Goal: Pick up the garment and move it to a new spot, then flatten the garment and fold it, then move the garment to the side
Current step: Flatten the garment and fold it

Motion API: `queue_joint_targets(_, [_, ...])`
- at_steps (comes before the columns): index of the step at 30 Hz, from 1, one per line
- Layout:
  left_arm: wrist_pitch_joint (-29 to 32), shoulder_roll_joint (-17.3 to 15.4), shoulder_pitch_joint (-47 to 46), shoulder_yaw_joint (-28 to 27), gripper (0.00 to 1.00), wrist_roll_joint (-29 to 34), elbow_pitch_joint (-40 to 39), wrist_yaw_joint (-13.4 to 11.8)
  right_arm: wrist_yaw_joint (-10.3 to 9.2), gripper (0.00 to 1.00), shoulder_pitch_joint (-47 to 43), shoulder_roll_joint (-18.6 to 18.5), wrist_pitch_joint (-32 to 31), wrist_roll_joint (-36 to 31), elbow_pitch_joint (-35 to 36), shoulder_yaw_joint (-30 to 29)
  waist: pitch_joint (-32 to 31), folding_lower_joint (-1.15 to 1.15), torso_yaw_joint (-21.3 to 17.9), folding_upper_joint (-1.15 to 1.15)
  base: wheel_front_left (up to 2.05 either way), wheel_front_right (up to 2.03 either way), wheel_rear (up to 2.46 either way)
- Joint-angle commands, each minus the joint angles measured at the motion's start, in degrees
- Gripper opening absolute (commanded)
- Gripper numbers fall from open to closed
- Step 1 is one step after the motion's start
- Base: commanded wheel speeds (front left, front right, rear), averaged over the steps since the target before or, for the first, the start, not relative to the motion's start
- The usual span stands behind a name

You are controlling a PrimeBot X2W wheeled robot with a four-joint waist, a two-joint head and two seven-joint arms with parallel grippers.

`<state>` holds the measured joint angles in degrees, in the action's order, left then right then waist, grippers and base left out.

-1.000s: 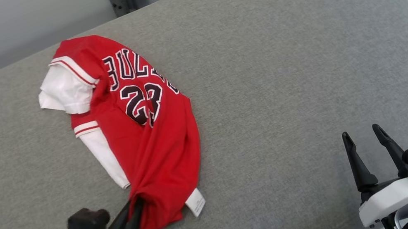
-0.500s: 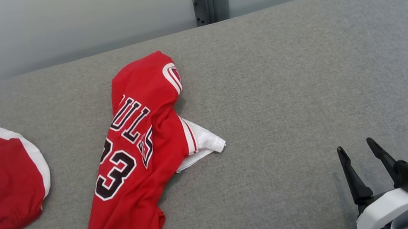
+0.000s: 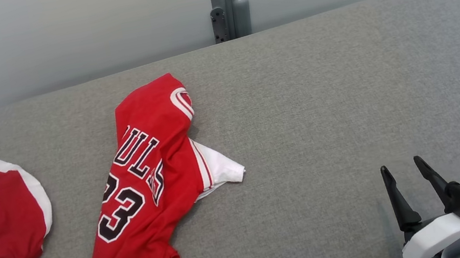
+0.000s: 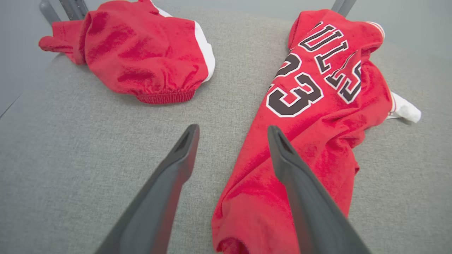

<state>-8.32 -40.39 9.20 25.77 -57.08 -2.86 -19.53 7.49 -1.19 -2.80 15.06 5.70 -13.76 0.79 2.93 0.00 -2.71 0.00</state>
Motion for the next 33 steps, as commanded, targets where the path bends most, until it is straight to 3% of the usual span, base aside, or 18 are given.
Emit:
queue_joint_targets(1, [0.3,-1.8,0.6,-0.7,1.0,1.1,-4.0,-1.4,0.0,1.0,-0.5,-0.2,0.2,0.5,0.4,0.0,1.3,0.0,-2.3,0.0,0.0,0.0,0.0])
queue_joint_targets(3, [1.6,-4.3,-0.1,-0.9,1.0,2.8,-10.0,-3.1,0.0,1.0,0.0,-0.2,0.2,0.9,0.5,0.4,2.3,0.0,-3.7,0.0,0.0,0.0,0.0])
queue_joint_targets(6, [4.1,-6.3,-4.2,-0.1,1.0,5.2,-16.5,-3.5,0.0,1.0,1.3,-0.2,0.2,1.8,0.9,0.8,4.0,0.0,-5.6,0.0,0.0,0.0,0.0])
queue_joint_targets(7, [5.6,-7.5,-6.0,1.1,1.0,7.3,-17.1,-3.3,0.0,1.0,1.7,-0.2,0.2,2.0,0.9,1.2,4.7,0.0,-6.4,0.0,0.0,0.0,0.0])
queue_joint_targets(9, [8.6,-6.0,-10.7,4.1,1.0,9.0,-17.7,-1.5,0.0,1.0,2.6,-0.2,0.2,2.7,1.1,1.8,6.2,0.0,-8.0,0.0,0.0,0.0,0.0])
queue_joint_targets(14, [16.1,-1.2,-23.5,13.3,1.0,15.6,-10.0,3.8,-0.01,1.0,4.1,-0.1,0.2,4.2,1.3,2.5,9.1,0.0,-12.3,0.0,0.0,0.0,0.0])
queue_joint_targets(22, [21.3,7.2,-35.5,23.6,1.0,24.0,8.0,10.5,-0.01,1.0,4.2,-0.2,0.2,6.2,1.7,2.6,11.1,0.0,-17.9,0.0,0.0,0.0,0.0])
queue_joint_targets(26, [22.0,9.0,-37.9,26.2,1.0,26.4,13.8,11.9,-0.01,1.0,3.5,-0.1,0.2,6.6,1.9,2.4,11.0,0.0,-19.4,0.0,0.0,0.0,0.0])
queue_joint_targets(33, [21.0,9.7,-38.6,26.5,1.0,26.6,18.7,12.0,-0.01,1.0,2.9,-0.1,0.2,7.1,1.9,1.9,10.6,0.0,-19.7,0.0,0.0,0.0,0.0])
